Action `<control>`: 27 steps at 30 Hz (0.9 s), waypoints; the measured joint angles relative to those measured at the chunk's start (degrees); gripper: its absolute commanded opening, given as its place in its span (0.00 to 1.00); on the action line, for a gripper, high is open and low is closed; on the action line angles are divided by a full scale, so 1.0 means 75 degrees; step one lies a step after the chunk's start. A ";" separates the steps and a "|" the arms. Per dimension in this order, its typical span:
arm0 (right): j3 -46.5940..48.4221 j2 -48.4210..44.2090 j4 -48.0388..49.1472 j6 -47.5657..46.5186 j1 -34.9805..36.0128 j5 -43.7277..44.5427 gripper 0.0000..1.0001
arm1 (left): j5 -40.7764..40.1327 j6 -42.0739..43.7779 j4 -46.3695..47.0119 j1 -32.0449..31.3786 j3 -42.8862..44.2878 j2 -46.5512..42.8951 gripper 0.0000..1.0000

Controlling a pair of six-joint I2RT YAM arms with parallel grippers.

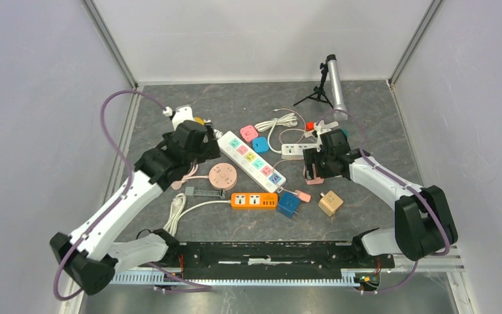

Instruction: Pull the plug off the socket

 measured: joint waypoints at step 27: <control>0.2005 -0.5718 -0.2072 0.0804 0.0000 0.4631 0.98 | 0.0090 0.0029 -0.2328 -0.0003 0.2850 -0.1489 1.00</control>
